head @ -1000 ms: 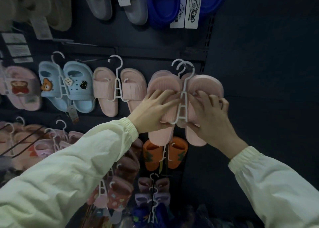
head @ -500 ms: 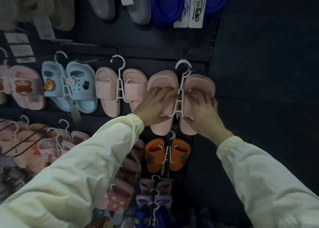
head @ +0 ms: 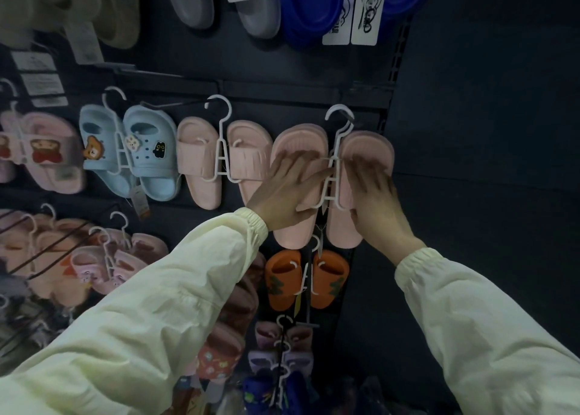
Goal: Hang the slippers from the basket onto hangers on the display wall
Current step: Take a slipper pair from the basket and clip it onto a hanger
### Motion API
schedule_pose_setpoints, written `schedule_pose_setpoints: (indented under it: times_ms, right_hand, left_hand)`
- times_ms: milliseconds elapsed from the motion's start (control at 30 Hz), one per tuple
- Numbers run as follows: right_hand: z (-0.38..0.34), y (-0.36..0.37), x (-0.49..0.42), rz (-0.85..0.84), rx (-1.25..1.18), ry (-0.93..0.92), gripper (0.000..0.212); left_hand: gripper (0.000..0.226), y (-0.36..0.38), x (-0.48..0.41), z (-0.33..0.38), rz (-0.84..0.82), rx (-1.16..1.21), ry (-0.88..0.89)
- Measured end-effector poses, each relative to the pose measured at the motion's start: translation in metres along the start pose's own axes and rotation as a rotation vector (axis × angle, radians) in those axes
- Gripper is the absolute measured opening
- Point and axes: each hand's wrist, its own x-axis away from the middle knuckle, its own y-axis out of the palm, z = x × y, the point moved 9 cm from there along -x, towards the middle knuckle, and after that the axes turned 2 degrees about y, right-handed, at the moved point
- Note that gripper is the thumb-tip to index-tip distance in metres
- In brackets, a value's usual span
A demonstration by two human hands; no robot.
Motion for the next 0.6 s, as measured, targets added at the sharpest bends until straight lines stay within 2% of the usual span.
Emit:
schedule_pose_setpoints:
  times_ms: [167,367,600]
  right_hand:
    - [0.000,0.002,0.001,-0.013,-0.008,-0.013,0.100]
    - [-0.003,-0.001,0.001,-0.025,-0.090,-0.010,0.101]
    - [-0.004,-0.013,0.000,0.010,-0.092,0.009,0.102]
  left_hand:
    - [0.083,0.002,0.009,0.000,-0.028,-0.020,-0.019]
    - [0.093,-0.002,0.008,-0.003,-0.036,-0.095,-0.055]
    - [0.093,-0.011,0.006,-0.001,0.000,-0.096,-0.076]
